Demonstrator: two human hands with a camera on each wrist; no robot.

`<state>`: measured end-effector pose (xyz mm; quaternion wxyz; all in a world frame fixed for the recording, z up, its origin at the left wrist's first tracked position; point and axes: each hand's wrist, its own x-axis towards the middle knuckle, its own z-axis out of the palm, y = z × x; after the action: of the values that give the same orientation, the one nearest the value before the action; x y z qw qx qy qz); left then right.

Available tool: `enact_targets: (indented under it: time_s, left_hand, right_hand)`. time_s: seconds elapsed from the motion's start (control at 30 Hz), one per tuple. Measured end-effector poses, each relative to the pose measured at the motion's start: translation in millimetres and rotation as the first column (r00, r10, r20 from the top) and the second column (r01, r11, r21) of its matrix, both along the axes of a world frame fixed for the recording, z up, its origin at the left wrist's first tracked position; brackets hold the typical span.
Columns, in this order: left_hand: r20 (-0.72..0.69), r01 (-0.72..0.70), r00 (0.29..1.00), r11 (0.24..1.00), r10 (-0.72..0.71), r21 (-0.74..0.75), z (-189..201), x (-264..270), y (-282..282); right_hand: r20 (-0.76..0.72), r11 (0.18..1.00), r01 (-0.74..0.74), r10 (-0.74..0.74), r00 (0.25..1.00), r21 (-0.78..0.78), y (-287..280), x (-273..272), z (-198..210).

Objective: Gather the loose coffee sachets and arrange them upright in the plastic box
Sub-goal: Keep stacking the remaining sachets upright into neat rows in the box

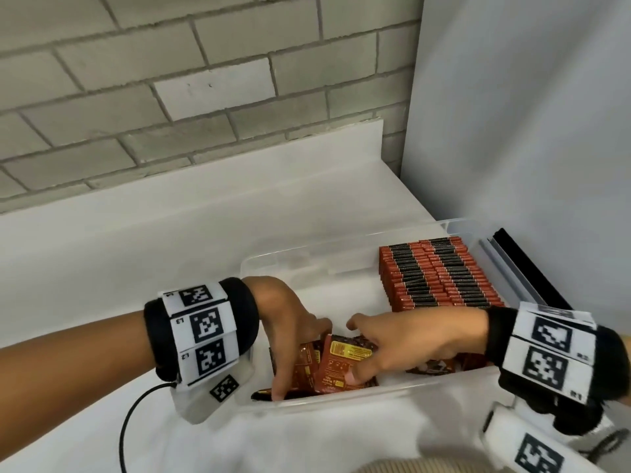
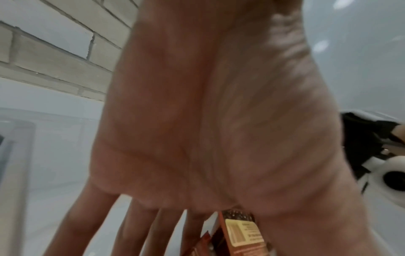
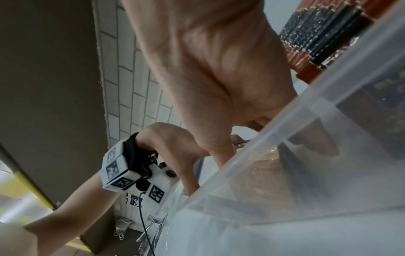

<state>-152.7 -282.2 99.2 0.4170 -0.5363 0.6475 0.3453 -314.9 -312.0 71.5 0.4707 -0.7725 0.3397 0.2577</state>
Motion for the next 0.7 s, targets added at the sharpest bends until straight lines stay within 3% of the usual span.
enact_targets:
  time_s: [0.1,0.3,0.7]
  left_hand:
    - [0.019,0.028,0.999,0.995,-0.03,0.094,-5.5,0.8,2.4]
    - [-0.042,0.025,0.999,0.999,-0.023,0.028,-12.6,6.8,6.6]
    - [-0.251,-0.034,0.967,0.999,0.037,0.018,0.7,26.9,0.1]
  right_hand:
    - [-0.045,0.998,0.046,-0.044,0.998,0.041,-1.6,6.5,-4.3]
    - [-0.049,0.958,0.19,-0.184,0.982,0.212,-0.2,15.7,-13.9]
    - [0.005,0.895,0.188,-0.207,0.978,0.404,-7.5,15.9,-10.3]
